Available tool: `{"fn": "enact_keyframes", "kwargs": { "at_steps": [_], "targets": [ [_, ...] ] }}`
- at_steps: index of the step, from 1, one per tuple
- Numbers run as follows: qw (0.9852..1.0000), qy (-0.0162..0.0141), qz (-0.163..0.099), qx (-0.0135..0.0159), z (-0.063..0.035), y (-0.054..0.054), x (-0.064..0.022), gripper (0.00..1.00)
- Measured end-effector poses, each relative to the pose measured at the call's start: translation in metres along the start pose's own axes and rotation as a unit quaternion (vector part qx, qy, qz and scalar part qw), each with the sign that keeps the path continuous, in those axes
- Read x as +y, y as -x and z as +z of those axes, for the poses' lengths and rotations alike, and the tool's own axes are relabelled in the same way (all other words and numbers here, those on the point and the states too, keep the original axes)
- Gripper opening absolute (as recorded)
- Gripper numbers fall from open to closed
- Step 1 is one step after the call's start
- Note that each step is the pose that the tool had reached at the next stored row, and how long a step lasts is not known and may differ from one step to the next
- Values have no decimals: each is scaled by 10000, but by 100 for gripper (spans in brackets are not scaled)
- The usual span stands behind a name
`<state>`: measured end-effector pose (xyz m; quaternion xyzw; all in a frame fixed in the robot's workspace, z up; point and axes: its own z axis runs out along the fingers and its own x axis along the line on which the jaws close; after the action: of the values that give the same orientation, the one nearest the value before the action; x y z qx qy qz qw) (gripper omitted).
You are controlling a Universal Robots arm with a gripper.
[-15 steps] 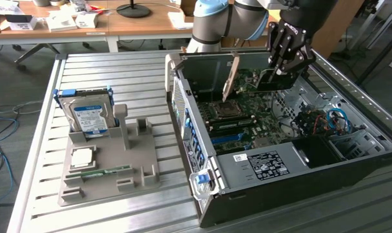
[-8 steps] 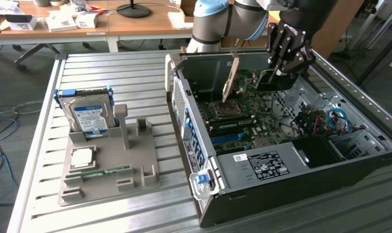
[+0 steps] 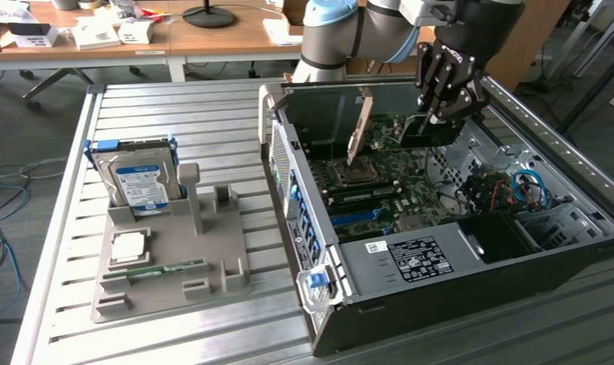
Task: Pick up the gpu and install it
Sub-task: 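Insert the gpu into the slot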
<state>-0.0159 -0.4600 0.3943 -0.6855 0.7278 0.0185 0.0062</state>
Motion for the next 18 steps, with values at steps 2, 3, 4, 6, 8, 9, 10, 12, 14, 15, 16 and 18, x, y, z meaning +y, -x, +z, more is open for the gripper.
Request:
{"fn": "enact_keyframes", "kwargs": {
  "at_steps": [2, 3, 4, 6, 8, 9, 10, 12, 14, 15, 16, 18],
  "targets": [
    [10000, 0, 0, 0, 0, 0, 0, 26],
    [10000, 0, 0, -1, 1, -1, 0, 26],
    [10000, 0, 0, -1, 1, -1, 0, 26],
    [10000, 0, 1, -1, 3, -1, 5, 26],
    [10000, -1, 0, -2, 9, -1, 13, 26],
    [10000, -1, 0, -3, 17, -2, 16, 26],
    [10000, -1, 0, -2, 30, -3, 18, 26],
    [10000, 0, -1, -2, 63, -4, 19, 26],
    [10000, 0, 0, -2, 94, -5, 21, 26],
    [10000, 0, 0, -2, 108, -5, 21, 26],
    [10000, 0, 0, -1, 122, -6, 21, 26],
    [10000, 0, 0, -1, 147, -7, 22, 26]
  ]
}}
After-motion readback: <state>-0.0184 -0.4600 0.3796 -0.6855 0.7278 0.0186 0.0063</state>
